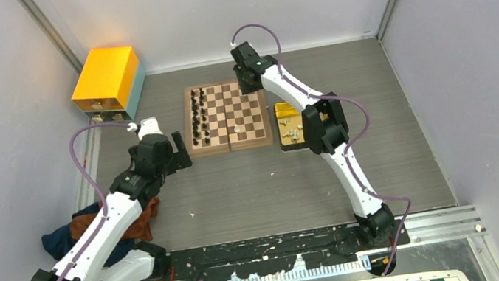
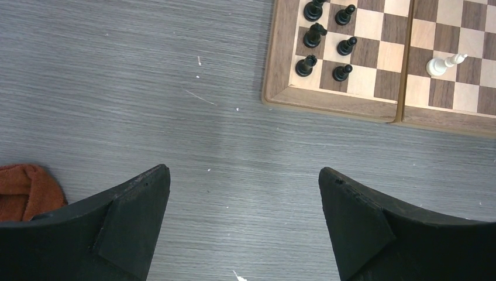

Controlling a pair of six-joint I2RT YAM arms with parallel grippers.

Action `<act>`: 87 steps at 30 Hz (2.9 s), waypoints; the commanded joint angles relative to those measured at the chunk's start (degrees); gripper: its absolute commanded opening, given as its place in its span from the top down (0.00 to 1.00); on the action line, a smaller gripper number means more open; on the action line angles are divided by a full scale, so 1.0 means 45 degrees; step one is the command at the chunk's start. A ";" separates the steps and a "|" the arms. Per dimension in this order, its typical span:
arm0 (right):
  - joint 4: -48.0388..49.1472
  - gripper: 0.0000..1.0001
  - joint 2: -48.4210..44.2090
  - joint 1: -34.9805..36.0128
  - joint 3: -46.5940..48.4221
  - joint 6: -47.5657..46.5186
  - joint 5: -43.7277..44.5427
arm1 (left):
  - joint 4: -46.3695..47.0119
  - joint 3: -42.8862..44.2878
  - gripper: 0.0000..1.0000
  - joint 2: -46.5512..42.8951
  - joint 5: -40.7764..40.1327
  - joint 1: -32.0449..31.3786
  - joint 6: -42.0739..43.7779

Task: Set up the chess pieces on the board
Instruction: Place the chess piece on the chessboard.

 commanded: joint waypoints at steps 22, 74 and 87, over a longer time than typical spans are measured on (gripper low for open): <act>0.0210 0.68 0.0282 -0.0029 0.0542 0.0033 -0.0437 | 0.0811 0.0253 0.01 0.0228 -0.0229 -0.0052 -0.0033; 0.0386 0.69 0.0713 -0.0495 0.1126 0.0005 -0.0652 | 0.1121 0.0485 0.00 0.0776 -0.0385 -0.0052 0.0278; 0.0425 0.69 0.0636 -0.0626 0.1081 0.0041 -0.0361 | 0.1139 0.0565 0.01 0.0952 -0.0336 -0.0052 0.0287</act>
